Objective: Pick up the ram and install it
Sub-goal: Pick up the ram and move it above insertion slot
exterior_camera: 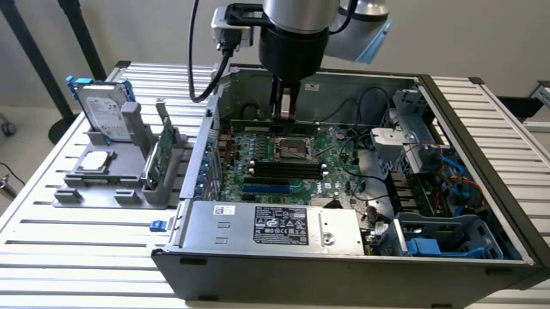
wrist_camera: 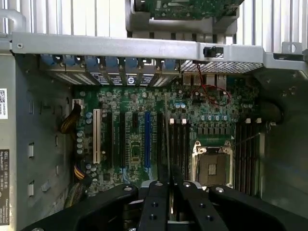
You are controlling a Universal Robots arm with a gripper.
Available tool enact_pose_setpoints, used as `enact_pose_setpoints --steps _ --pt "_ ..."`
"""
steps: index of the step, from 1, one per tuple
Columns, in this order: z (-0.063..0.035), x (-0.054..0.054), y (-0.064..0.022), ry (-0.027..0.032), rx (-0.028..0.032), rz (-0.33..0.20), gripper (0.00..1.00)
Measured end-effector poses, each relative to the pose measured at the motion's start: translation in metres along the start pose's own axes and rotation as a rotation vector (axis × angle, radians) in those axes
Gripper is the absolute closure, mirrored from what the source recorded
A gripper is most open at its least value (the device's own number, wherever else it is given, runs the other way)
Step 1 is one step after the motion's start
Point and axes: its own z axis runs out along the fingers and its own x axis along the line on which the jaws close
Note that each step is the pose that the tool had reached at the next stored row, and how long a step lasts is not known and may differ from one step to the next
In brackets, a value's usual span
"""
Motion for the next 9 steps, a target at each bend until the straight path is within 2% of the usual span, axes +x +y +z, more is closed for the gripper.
enact_pose_setpoints --steps 6,9 --pt "0.0108 -0.025 -0.0086 0.0014 0.0002 0.000 0.86" --pt "0.0157 -0.039 -0.0118 0.0041 0.0003 0.000 0.86"
